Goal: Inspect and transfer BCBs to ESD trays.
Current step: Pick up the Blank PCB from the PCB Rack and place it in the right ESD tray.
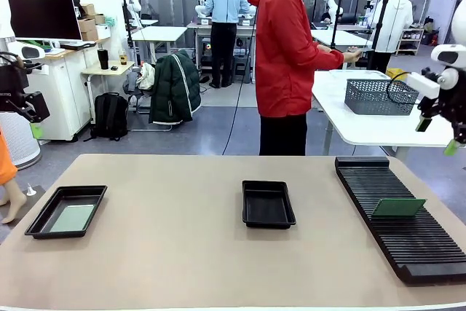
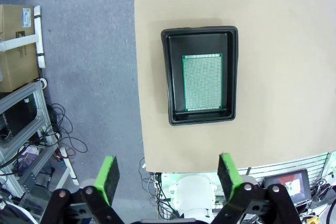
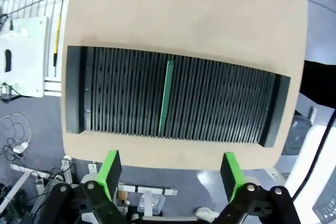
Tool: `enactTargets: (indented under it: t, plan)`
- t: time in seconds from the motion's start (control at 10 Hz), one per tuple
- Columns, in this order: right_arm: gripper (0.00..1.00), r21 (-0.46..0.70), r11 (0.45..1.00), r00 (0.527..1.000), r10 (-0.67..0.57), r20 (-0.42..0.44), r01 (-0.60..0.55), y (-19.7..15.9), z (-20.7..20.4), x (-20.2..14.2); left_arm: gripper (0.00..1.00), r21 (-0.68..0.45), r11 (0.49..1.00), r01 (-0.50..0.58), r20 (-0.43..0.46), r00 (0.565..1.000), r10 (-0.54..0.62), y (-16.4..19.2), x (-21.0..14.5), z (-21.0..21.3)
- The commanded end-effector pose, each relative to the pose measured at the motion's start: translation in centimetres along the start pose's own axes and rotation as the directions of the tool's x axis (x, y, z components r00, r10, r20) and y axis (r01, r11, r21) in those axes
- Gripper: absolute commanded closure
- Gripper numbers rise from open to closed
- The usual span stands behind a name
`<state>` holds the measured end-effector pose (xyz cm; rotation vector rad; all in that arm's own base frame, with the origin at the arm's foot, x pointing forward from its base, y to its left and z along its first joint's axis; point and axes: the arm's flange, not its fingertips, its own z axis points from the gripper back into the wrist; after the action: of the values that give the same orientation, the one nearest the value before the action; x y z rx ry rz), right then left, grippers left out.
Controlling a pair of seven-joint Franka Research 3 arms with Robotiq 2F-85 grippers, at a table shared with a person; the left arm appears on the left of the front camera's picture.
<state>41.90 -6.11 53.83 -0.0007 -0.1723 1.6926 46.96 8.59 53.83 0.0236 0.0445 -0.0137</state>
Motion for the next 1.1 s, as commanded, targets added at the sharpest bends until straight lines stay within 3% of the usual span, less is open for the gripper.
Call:
enactTargets:
  t: [0.0,1.0]
  plan:
    - [0.0,-0.017,0.999,0.999,0.03,0.017,-0.03,0.5,-2.7,0.5,0.0,0.0,1.0,-0.001,0.003,1.0,0.001,0.1,0.0,0.0]
    - [0.0,-0.018,0.999,0.999,-0.051,0.012,0.051,0.8,-14.6,-0.3,0.0,0.0,1.0,-0.001,0.003,1.0,0.001,0.1,0.0,0.0]
